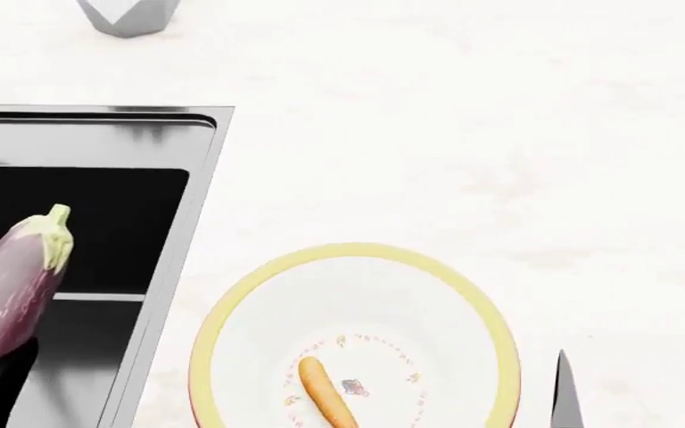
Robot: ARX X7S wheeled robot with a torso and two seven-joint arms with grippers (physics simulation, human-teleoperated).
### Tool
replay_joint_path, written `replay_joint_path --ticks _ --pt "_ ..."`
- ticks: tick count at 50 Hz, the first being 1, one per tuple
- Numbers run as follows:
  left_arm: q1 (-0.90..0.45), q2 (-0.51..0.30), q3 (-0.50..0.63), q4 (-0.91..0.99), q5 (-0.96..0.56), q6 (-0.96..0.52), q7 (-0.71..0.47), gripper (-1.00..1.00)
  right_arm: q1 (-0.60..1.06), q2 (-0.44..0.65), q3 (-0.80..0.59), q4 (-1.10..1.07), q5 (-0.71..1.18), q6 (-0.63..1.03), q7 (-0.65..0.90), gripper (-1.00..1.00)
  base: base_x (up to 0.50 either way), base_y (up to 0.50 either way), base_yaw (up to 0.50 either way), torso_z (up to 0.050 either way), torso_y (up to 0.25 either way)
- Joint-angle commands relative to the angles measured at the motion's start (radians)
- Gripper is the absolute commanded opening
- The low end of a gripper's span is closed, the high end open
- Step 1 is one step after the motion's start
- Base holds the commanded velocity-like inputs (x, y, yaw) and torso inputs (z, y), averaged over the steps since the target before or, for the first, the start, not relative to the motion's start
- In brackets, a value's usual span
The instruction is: There is a mixed pile of frozen fruits and vegetables on the counter. Locate all the frozen vegetables and place the items in a bowl on the counter. Take all the frozen fruits and defrost them in a running sink.
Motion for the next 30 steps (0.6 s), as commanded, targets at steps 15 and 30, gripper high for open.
replay_joint_path --ticks 15,30 --pt "-0.539 0.355 0.495 -0.272 -0.050 0.105 -0.109 -1.00 -0.038 -0.036 0.033 0.009 -0.044 -0.022 -0.059 1.00 0.00 0.00 0.00 0.000 0.000" --pt "-0.515 0.351 0.528 -0.248 -0.104 0.109 -0.118 -1.00 -0.034 -0.036 0.016 0.018 -0.056 -0.027 -0.061 1.00 0.00 0.00 0.00 0.001 0.001"
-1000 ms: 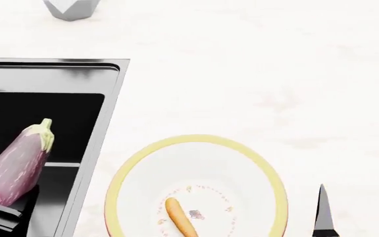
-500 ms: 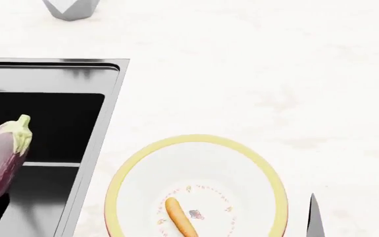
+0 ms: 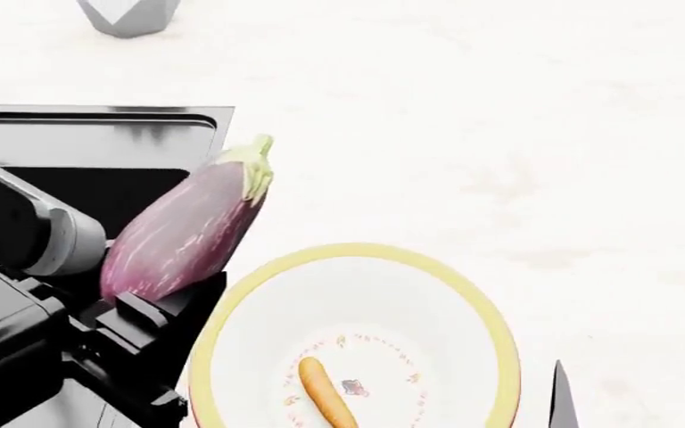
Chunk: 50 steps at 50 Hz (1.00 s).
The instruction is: There is a mixed pile of frozen fruits and vegetables on the counter. Locate all the frozen vegetables and place the items in a bowl on the counter. Take all the frozen fruits and defrost them in a running sink.
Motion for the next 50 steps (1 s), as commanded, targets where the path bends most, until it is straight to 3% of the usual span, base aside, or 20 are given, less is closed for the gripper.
replay_joint_path --ticks 1,15,22,37,50 --pt "-0.034 0.069 0.051 -0.033 -0.028 0.032 0.014 -1.00 0.001 -0.022 0.020 0.018 -0.022 -0.005 -0.033 1.00 0.00 0.00 0.00 0.000 0.000" --pt "-0.028 0.178 0.140 -0.126 0.096 0.000 0.093 -1.00 -0.015 -0.012 0.055 0.020 -0.009 -0.014 -0.032 1.00 0.00 0.00 0.00 0.000 0.001" --pt "0.019 0.230 0.207 -0.145 0.250 -0.022 0.178 -1.00 -0.058 -0.025 0.080 0.019 -0.023 -0.027 -0.054 1.00 0.00 0.00 0.00 0.000 0.000" --pt "0.083 0.255 0.269 -0.190 0.380 -0.009 0.286 -1.00 -0.104 -0.058 0.064 0.036 -0.080 -0.048 -0.097 1.00 0.00 0.00 0.00 0.000 0.001" --pt "0.090 0.248 0.279 -0.191 0.393 0.000 0.283 -1.00 -0.115 -0.070 0.050 0.048 -0.102 -0.059 -0.114 1.00 0.00 0.00 0.00 0.000 0.001"
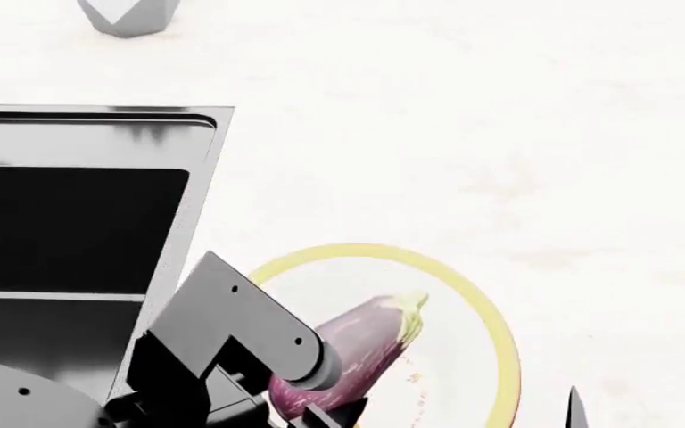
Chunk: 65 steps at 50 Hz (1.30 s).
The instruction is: There is a mixed pile of frozen fruits and vegetables on the counter. Locate all the frozen vegetables and place the items in a bowl on the counter. Take all the frozen fruits and defrost them in a running sink.
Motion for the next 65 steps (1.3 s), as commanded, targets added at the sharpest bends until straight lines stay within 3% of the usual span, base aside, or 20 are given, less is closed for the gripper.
replay_joint_path --ticks 1,2,3,14,21,25,26,36,40,44,48,51,52,58,65 --pt "0.009 0.021 -0.019 -0.011 0.004 0.033 0.032 -1.00 -0.008 -0.028 0.019 0.021 -0.029 -0.007 -0.041 1.00 0.00 0.00 0.00 0.000 0.000" --pt "0.008 0.021 -0.019 -0.011 0.004 0.034 0.031 -1.00 -0.010 -0.029 0.019 0.020 -0.030 -0.007 -0.042 1.00 0.00 0.00 0.00 0.000 0.000" --pt "0.005 0.020 -0.018 -0.009 0.015 0.035 0.032 1.00 -0.014 -0.029 0.021 0.018 -0.030 -0.008 -0.042 1.00 0.00 0.00 0.00 0.000 0.000" --pt "-0.026 0.006 -0.040 0.038 -0.062 0.036 -0.034 1.00 0.005 -0.033 -0.008 0.030 -0.040 -0.008 -0.040 1.00 0.00 0.00 0.00 0.000 0.000" --pt "-0.023 -0.066 -0.104 0.109 -0.083 0.065 -0.056 1.00 0.063 -0.013 -0.010 0.035 -0.008 0.003 -0.004 1.00 0.00 0.00 0.00 0.000 0.000" --pt "-0.005 -0.159 -0.185 0.143 -0.047 0.105 -0.065 1.00 0.222 0.018 -0.048 0.050 0.091 0.014 0.055 1.00 0.00 0.00 0.00 0.000 0.000" --pt "-0.003 -0.195 -0.216 0.159 -0.057 0.115 -0.062 1.00 0.299 0.051 -0.121 0.058 0.043 0.050 0.063 1.00 0.00 0.00 0.00 0.000 0.000" --pt "-0.001 -0.328 -0.354 0.189 -0.120 0.173 -0.091 1.00 0.575 0.108 -0.242 0.134 0.157 0.150 0.124 1.00 0.00 0.00 0.00 0.000 0.000" --pt "0.081 -0.382 -0.409 0.232 -0.074 0.210 -0.083 1.00 0.652 0.125 -0.261 0.157 0.202 0.176 0.156 1.00 0.00 0.00 0.00 0.000 0.000" --pt "0.278 -0.421 -0.465 0.350 0.132 0.289 -0.059 1.00 0.638 0.098 -0.279 0.174 0.198 0.172 0.156 1.00 0.00 0.00 0.00 0.000 0.000" --pt "0.441 -0.399 -0.586 0.349 0.176 0.434 -0.026 1.00 0.661 0.094 -0.278 0.170 0.211 0.173 0.187 1.00 0.00 0.00 0.00 0.000 0.000" --pt "0.534 -0.402 -0.604 0.371 0.252 0.469 0.006 1.00 0.654 0.056 -0.240 0.223 0.346 0.155 0.273 1.00 0.00 0.00 0.00 0.000 0.000" --pt "0.583 -0.405 -0.613 0.379 0.282 0.487 0.029 1.00 0.635 0.055 -0.235 0.199 0.306 0.144 0.243 1.00 0.00 0.00 0.00 0.000 0.000" --pt "0.615 -0.433 -0.658 0.380 0.257 0.504 0.020 1.00 0.564 0.066 -0.265 0.144 0.163 0.137 0.162 1.00 0.00 0.00 0.00 0.000 0.000" --pt "0.632 -0.436 -0.667 0.386 0.258 0.512 0.022 1.00 0.578 0.081 -0.297 0.130 0.170 0.164 0.164 1.00 0.00 0.05 0.00 0.000 0.000"
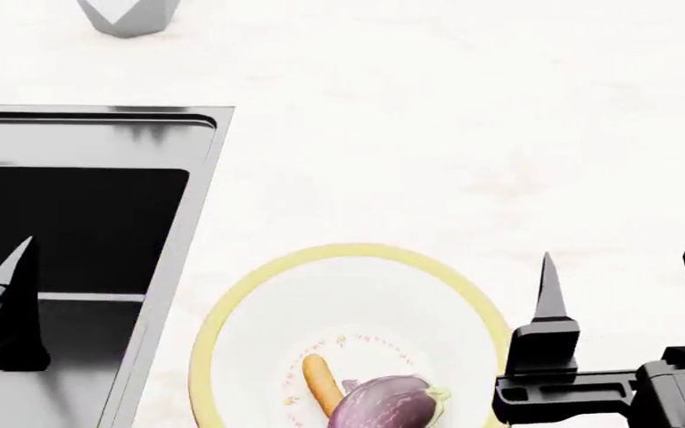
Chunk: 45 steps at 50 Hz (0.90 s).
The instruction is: There is a mixed pile of frozen fruits and vegetables on the counter. Locate all the frozen vegetables and place the items in a bowl on the counter. Take all the frozen fruits and defrost them in a running sink.
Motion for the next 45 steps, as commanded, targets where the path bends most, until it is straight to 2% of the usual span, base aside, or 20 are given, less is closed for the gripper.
replay_joint_path --ticks 1,26,45 --pt "0.123 -0.013 -0.104 0.039 0.031 0.077 0.058 1.00 -0.006 -0.018 0.013 -0.010 -0.020 0.003 -0.027 1.00 0.04 0.50 0.00 0.000 0.000" --pt "0.195 -0.043 -0.154 0.073 0.015 0.107 0.077 1.00 0.062 -0.020 -0.041 -0.016 -0.007 0.030 0.004 1.00 0.03 0.50 0.00 0.000 0.000" --pt "0.228 -0.053 -0.178 0.087 0.017 0.123 0.079 1.00 0.012 -0.035 -0.032 -0.017 -0.029 0.002 -0.017 1.00 0.00 0.50 0.00 0.000 0.000"
